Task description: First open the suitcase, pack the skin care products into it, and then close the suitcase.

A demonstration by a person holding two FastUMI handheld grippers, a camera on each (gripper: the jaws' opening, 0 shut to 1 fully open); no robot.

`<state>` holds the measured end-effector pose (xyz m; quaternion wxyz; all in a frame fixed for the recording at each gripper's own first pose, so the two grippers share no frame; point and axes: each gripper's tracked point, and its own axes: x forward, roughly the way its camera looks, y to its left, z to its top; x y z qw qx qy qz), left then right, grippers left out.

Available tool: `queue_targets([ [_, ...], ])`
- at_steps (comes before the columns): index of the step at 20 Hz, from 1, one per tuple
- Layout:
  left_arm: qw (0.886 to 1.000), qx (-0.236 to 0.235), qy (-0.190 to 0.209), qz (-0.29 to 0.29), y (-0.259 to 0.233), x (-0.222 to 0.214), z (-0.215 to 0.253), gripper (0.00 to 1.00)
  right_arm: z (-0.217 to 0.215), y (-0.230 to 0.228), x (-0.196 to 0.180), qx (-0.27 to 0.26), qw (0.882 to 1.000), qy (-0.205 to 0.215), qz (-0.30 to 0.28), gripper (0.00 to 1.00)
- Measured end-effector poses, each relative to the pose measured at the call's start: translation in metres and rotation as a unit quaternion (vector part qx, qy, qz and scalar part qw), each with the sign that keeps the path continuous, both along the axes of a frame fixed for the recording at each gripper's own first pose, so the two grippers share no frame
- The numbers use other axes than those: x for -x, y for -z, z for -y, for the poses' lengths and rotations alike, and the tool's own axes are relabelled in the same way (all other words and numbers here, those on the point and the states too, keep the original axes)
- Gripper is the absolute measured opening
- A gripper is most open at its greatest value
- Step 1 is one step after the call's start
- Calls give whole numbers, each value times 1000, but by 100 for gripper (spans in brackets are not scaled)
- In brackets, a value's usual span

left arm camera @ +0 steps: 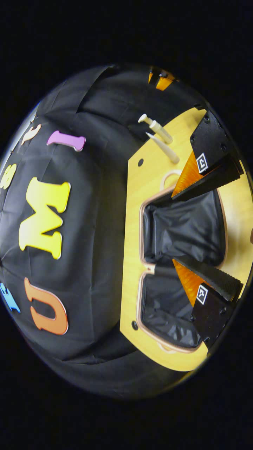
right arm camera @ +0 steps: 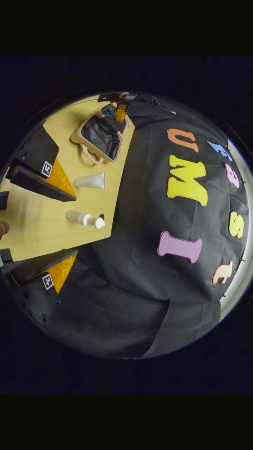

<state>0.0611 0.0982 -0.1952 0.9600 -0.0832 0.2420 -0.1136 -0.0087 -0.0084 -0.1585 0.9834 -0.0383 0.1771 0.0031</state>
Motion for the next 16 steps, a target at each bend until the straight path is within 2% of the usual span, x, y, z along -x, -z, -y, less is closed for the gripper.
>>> queue_targets([
  [8, 994, 2, 111, -22, 22, 8, 156, 99, 54, 26, -4, -9, 1000, -5, -23, 80],
  [13, 990, -7, 138, -26, 42, -11, 231, 99, 84, 44, -11, -15, 999, -6, -45, 80],
  [16, 989, -22, 141, -32, 61, -31, 258, 99, 99, 56, -15, -2, 998, -20, -52, 80],
])
